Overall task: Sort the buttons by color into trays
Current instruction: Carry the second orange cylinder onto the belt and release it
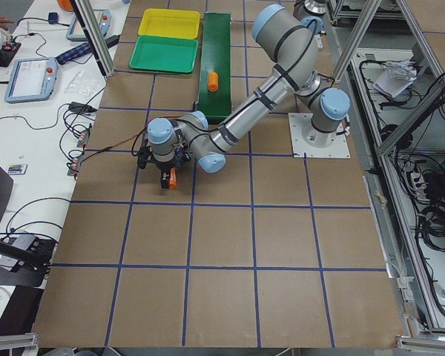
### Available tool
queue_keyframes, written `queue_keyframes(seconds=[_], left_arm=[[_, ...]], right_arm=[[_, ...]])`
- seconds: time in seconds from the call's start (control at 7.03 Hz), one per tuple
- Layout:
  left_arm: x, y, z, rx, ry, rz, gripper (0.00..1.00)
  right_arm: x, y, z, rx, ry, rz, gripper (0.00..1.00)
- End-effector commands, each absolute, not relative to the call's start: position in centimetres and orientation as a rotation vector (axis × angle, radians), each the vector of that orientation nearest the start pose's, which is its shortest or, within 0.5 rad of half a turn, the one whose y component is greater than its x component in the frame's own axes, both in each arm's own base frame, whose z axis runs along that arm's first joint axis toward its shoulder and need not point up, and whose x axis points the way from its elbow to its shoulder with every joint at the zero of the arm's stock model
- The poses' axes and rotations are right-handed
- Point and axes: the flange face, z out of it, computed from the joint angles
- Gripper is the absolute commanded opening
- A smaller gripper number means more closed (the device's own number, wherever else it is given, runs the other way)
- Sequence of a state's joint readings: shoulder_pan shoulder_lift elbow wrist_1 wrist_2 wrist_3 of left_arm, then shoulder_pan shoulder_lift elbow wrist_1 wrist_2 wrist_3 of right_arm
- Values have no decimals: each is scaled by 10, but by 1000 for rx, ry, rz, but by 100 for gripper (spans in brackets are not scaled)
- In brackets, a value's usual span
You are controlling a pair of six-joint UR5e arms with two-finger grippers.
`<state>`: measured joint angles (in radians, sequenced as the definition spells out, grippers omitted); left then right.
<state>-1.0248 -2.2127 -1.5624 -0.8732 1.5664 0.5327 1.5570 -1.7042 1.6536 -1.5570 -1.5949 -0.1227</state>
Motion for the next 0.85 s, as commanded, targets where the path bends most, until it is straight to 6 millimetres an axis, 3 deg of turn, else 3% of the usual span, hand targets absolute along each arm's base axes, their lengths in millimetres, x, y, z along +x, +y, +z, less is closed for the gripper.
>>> queue_keyframes(seconds=[0.0,0.14,0.43,0.57,0.71], left_arm=[[237,-650,173,-16,3117,-81,57],[236,-652,186,-12,3111,-90,1],[222,-651,218,14,3122,-64,0],[204,-650,253,50,3107,-111,0],[154,-644,275,141,3127,-59,0]], right_arm=[[125,-440,508,-172,3163,-56,100],[125,-440,508,-172,3163,-56,100],[125,-440,508,-169,3162,-56,100],[125,-440,508,-172,3163,-56,100],[125,-440,508,-172,3162,-56,100]])
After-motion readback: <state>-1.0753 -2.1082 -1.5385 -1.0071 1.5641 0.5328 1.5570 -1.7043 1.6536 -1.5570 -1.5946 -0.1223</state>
